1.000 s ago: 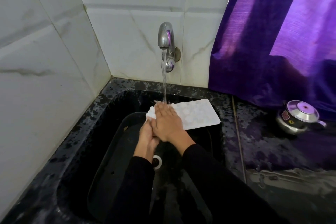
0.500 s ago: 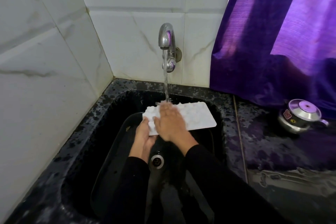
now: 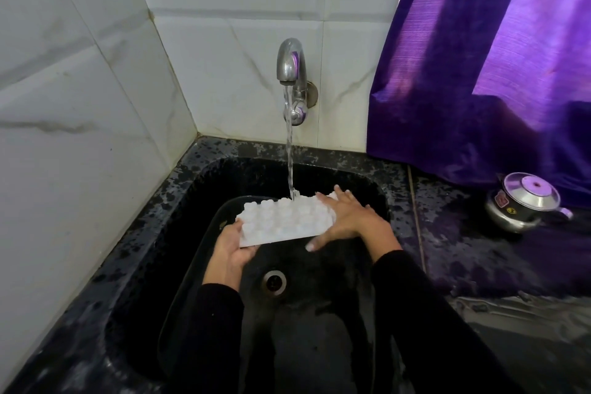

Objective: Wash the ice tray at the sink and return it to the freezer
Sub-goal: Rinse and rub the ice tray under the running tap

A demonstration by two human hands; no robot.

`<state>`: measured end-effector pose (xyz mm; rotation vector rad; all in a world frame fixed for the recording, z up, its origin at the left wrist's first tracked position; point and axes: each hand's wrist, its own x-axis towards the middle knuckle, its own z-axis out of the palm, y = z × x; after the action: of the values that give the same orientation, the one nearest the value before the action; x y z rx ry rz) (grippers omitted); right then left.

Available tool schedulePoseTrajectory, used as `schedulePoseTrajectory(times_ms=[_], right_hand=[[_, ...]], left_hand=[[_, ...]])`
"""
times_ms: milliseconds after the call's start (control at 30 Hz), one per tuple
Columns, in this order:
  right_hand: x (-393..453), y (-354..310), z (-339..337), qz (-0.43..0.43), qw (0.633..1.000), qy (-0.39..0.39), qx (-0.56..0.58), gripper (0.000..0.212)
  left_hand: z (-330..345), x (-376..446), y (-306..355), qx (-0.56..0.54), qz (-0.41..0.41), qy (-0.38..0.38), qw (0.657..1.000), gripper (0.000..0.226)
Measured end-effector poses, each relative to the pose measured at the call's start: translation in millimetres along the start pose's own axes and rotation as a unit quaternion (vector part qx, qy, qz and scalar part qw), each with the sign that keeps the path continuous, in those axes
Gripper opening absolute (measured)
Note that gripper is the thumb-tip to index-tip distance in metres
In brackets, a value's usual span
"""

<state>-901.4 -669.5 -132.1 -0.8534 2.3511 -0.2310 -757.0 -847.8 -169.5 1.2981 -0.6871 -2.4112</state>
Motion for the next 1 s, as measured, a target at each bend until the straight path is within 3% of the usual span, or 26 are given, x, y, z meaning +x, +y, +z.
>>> schedulePoseTrajectory(times_ms=[67, 167, 267, 367, 500, 567, 767, 1000], right_hand=[[-3, 4, -3, 0.012, 0.999, 0.017, 0.027, 0.111], [-13, 5, -6, 0.024, 0.994, 0.057, 0.092, 0.071], [-22, 10, -6, 0.024, 0.986, 0.090, 0.137, 0.049], [-26, 11, -3, 0.046, 0.975, 0.156, 0.153, 0.047], [-31, 14, 4, 0.100, 0.946, 0.223, 0.215, 0.065], [-34, 17, 8, 0.129, 0.918, 0.259, 0.271, 0.070], [-34, 28, 18, 0.175, 0.840, 0.323, 0.400, 0.058], [-28, 56, 24, 0.152, 0.790, 0.317, 0.503, 0.034]], left_hand=[[-5, -4, 5, 0.012, -0.021, 0.009, 1.000, 0.022], [-16, -6, 9, 0.062, -0.059, -0.012, 0.996, 0.031], [-24, -10, 9, 0.123, -0.080, -0.022, 0.989, 0.044], [-27, -14, 8, 0.142, -0.097, -0.041, 0.984, 0.072], [-41, -6, 6, 0.207, -0.091, -0.059, 0.972, 0.095], [-46, -2, 4, 0.210, -0.083, -0.075, 0.971, 0.090], [-28, -16, -18, 0.188, -0.004, -0.129, 0.974, 0.051], [10, -16, -37, 0.114, 0.026, -0.129, 0.985, 0.057]])
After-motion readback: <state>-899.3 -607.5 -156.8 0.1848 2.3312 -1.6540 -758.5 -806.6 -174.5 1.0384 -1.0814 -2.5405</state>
